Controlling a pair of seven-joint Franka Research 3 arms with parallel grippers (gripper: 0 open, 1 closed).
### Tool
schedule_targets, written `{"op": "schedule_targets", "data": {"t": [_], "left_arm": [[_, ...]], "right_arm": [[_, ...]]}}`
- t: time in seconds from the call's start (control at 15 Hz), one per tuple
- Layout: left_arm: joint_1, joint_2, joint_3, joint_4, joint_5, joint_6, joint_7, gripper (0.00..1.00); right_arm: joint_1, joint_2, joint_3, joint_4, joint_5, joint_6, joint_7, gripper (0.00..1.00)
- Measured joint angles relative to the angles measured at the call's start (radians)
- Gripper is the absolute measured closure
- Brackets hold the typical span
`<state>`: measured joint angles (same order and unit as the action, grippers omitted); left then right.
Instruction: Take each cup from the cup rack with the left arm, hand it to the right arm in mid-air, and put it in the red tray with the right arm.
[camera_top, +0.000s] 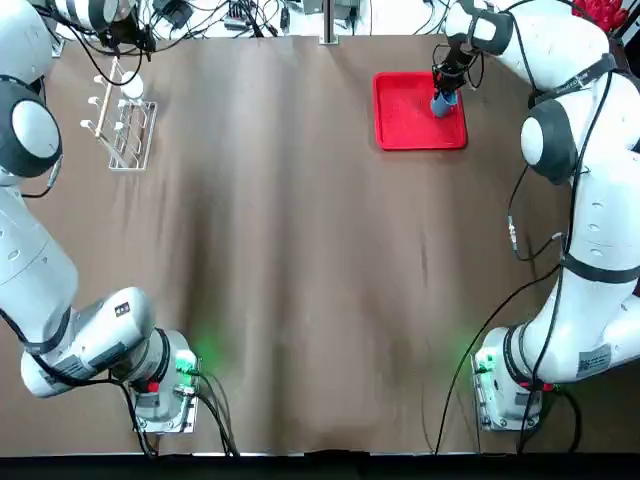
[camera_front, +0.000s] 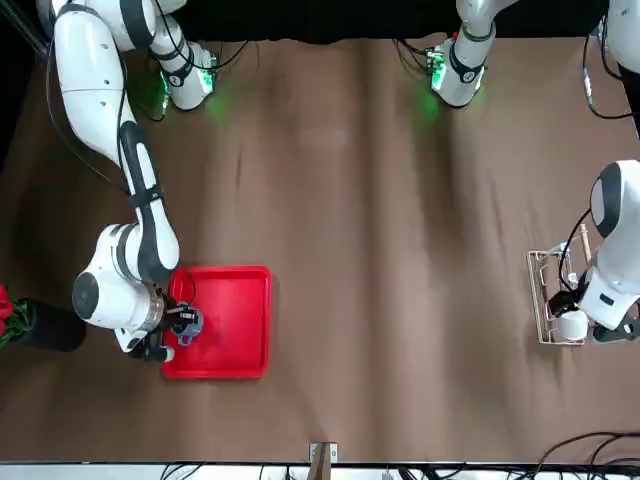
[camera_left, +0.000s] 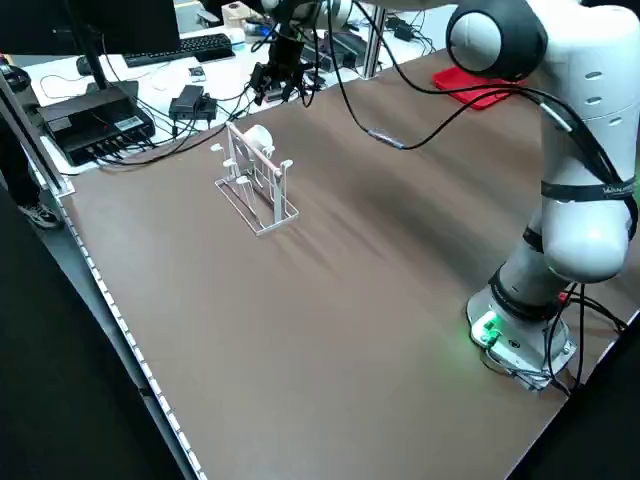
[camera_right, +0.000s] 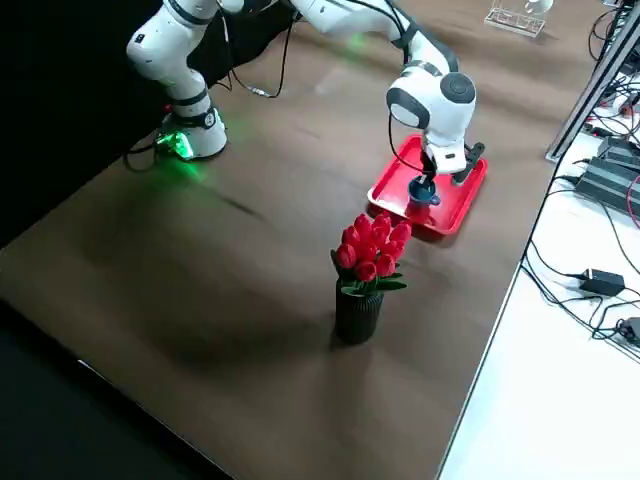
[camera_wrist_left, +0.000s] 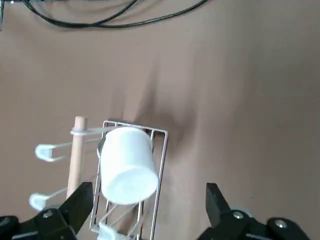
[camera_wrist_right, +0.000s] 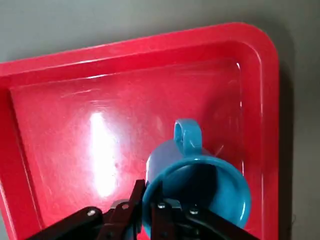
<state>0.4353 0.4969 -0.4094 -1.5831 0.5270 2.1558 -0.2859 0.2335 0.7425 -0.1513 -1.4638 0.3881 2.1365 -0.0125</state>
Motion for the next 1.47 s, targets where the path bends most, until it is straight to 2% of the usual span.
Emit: {"op": "schedule_targets", "data": {"t": [0.4,0.47,0.73,0.93,1.2,1.47], "left_arm": [[-0.017,0.08,-0.003,0.001,0.163,0.046,0.03,0.01],[-0.026,0.089,-0.003,0.001,0.175,0.047,0.06,0.01],[-0.021,0.097,-0.001,0.002,0.181,0.047,0.246,0.01],[-0.015,0.099,0.002,0.002,0.181,0.045,0.297,0.01],[-0.015,0.105,0.023,0.001,0.181,0.043,0.333,0.01],[-0.015,0.11,0.033,-0.002,0.181,0.043,0.344,0.03]], "right_arm": [[0.002,0.013,0.001,0.0,-0.015,-0.003,0.006,0.85],[0.003,0.015,0.002,0.0,-0.017,-0.003,0.007,0.79],[0.007,0.015,0.002,0.002,-0.018,-0.003,0.008,0.43],[0.012,0.015,0.002,0.004,-0.018,-0.003,0.009,0.17],[0.015,0.014,0.002,0.016,-0.018,-0.021,0.009,0.14],[0.013,-0.02,-0.002,0.038,-0.026,-0.118,0.009,0.12]]}}
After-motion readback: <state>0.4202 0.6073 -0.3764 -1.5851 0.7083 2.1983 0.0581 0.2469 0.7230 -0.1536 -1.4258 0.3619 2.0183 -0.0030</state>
